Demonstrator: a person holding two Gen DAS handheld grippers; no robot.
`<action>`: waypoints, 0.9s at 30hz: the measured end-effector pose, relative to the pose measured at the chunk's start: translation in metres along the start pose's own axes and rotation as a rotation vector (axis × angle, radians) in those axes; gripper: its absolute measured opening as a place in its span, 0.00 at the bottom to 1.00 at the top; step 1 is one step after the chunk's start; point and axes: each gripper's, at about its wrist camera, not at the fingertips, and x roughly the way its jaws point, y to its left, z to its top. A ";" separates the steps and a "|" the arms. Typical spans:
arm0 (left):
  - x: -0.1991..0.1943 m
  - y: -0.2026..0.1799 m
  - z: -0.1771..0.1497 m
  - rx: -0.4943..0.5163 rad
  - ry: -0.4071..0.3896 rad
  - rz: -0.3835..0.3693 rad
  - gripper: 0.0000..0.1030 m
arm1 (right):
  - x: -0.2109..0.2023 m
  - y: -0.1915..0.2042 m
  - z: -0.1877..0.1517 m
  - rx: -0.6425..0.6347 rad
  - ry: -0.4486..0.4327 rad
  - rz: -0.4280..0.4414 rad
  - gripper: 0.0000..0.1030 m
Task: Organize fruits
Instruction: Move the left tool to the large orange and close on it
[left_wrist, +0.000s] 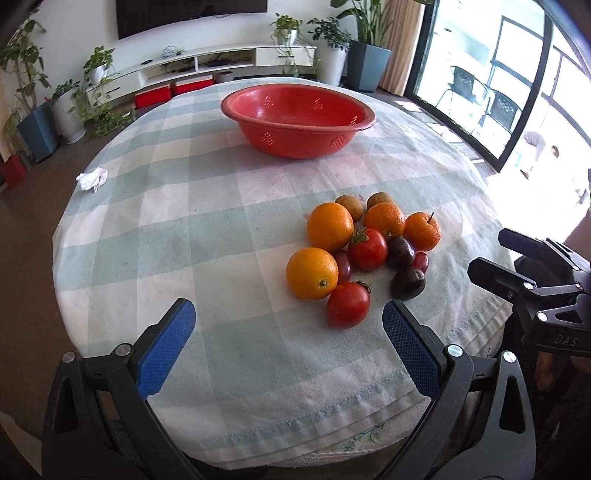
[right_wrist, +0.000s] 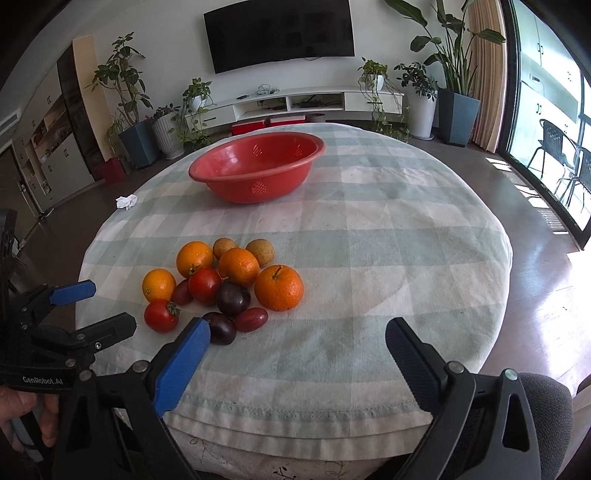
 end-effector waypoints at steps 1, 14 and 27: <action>0.002 0.001 0.004 0.022 0.008 -0.003 1.00 | 0.001 0.000 0.000 -0.005 0.005 0.004 0.89; 0.035 0.005 0.027 0.050 0.126 -0.237 0.50 | 0.014 -0.010 0.003 0.018 0.032 0.039 0.83; 0.042 0.018 0.031 -0.007 0.158 -0.282 0.32 | 0.019 -0.015 0.003 0.037 0.040 0.059 0.83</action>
